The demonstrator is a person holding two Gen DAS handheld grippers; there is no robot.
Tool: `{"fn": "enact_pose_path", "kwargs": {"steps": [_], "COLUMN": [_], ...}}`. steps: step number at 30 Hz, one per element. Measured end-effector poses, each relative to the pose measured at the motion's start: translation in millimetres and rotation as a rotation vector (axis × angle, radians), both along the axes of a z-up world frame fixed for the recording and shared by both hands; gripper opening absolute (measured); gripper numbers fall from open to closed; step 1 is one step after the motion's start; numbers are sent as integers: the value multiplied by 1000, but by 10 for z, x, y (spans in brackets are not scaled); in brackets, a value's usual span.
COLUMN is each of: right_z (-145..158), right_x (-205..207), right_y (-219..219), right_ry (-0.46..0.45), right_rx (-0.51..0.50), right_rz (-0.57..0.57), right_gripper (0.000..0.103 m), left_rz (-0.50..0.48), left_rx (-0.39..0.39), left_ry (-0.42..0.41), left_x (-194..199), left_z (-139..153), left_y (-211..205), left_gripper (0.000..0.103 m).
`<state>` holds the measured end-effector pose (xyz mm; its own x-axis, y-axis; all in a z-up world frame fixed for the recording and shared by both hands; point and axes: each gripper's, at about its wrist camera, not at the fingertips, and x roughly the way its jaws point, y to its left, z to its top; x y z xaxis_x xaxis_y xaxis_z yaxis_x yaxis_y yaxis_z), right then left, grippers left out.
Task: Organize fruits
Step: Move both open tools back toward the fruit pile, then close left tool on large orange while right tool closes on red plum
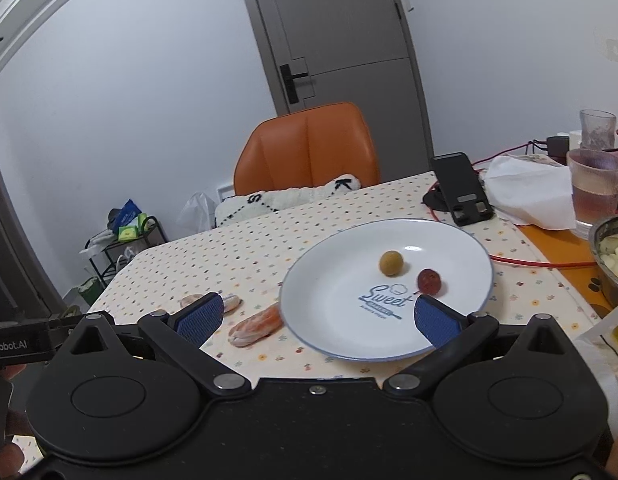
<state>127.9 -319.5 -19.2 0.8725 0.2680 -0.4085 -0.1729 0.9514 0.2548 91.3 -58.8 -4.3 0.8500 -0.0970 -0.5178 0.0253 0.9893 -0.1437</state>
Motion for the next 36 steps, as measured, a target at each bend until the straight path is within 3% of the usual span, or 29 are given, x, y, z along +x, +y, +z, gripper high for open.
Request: {"fn": "enact_pose_path", "kwargs": {"steps": [20, 30, 36], "right_z": [-39, -132, -190], "right_x": [51, 132, 246], "right_y": [582, 765, 885], "right_ry": [23, 49, 80], "right_rx": [-73, -68, -36], "right_rz": [163, 248, 306], "right_gripper": [103, 103, 90], "left_rz": [121, 117, 130], "left_rx": [14, 30, 19], "left_ry": [46, 59, 53], "left_x": [-159, -113, -35], "left_z": [-114, -249, -319], "left_y": [538, 604, 691], "left_gripper": [103, 103, 100]}}
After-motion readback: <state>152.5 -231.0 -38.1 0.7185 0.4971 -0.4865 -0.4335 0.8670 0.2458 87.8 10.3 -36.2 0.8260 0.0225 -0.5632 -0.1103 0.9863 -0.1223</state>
